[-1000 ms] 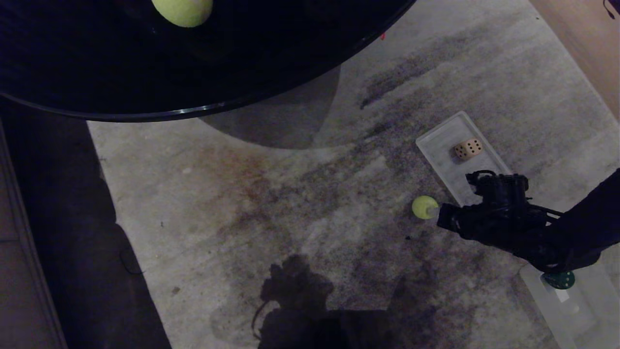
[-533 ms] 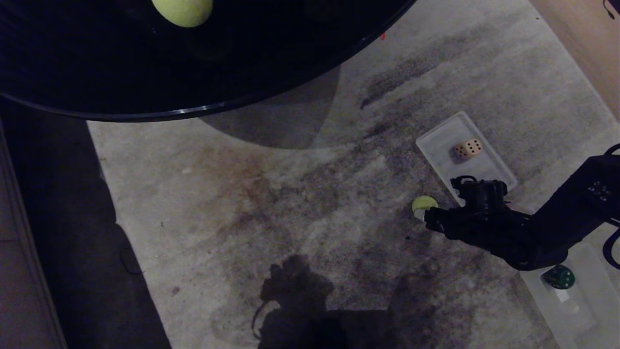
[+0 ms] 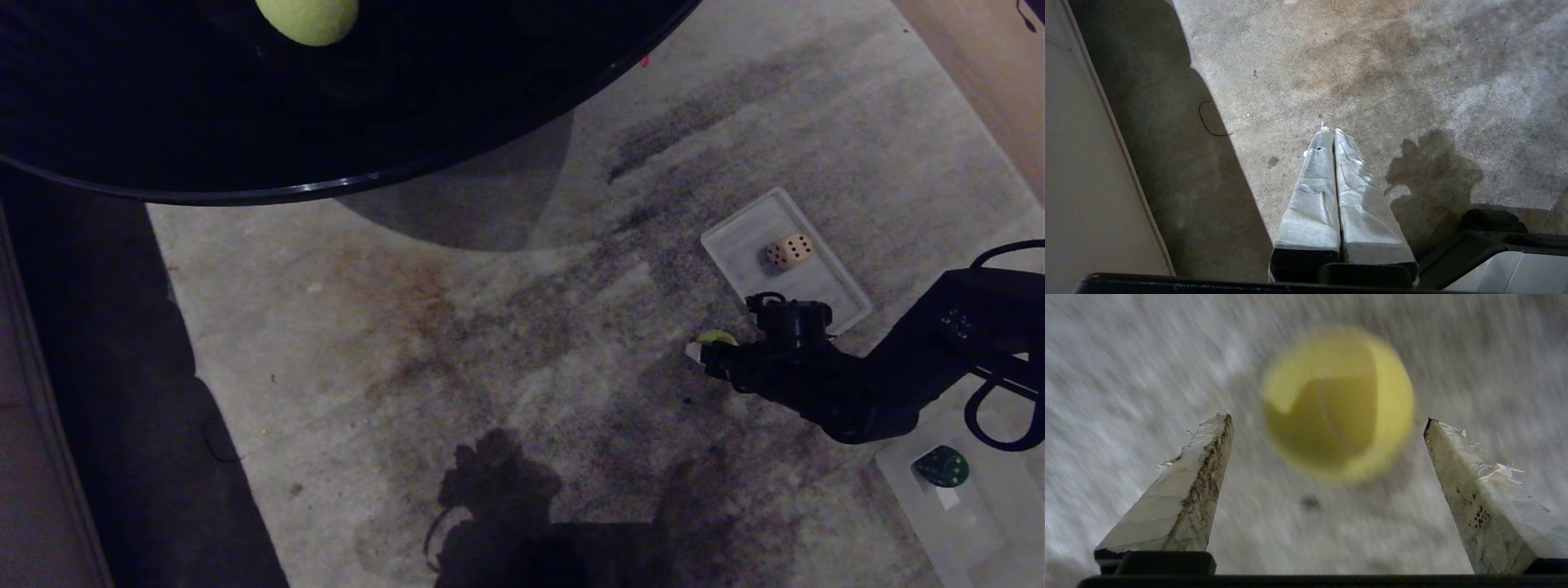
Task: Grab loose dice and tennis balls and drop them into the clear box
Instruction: Pick up the ball on the floor
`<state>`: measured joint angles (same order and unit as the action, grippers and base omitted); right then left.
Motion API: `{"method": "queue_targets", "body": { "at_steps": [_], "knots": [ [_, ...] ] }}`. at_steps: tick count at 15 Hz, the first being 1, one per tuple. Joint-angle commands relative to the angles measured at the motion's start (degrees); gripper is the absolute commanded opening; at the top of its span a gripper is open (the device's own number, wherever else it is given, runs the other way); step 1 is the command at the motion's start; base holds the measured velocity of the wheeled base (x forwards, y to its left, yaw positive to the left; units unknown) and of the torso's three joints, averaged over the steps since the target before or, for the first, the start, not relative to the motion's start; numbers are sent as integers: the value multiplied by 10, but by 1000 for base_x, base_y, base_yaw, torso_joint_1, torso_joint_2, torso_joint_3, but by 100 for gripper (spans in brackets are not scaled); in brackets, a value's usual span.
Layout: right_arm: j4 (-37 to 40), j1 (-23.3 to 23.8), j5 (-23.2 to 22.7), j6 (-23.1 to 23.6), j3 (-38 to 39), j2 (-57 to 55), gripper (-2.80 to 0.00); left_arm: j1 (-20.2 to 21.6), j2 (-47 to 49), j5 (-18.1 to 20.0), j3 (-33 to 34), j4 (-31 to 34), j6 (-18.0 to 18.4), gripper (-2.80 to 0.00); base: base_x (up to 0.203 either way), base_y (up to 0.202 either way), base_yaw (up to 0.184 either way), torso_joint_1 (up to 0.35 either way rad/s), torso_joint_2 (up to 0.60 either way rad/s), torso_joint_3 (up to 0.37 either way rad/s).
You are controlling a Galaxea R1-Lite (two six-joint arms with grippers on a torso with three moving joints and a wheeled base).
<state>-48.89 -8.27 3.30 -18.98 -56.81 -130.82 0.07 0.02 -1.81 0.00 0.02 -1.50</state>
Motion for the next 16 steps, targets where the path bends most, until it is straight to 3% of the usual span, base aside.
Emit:
{"method": "queue_targets", "body": {
  "at_steps": [1,6,7,13,16],
  "knots": [
    [-48,1,0,4,-9,-28,0,0,1,0,1,0,0,-280,0,0,0,0,0,0],
    [-81,5,5,21,-16,-44,0,0,1,0,1,0,0,-280,0,0,0,0,0,0],
    [-80,5,5,21,-16,-47,-280,0,1,0,1,0,-1,-280,0,0,0,0,0,0],
    [-81,4,36,21,-11,-39,-280,0,1,0,1,0,0,-280,0,0,0,0,0,0],
    [-77,4,44,27,42,30,-280,0,1,0,1,0,0,-280,0,0,0,0,0,0]
  ]
}}
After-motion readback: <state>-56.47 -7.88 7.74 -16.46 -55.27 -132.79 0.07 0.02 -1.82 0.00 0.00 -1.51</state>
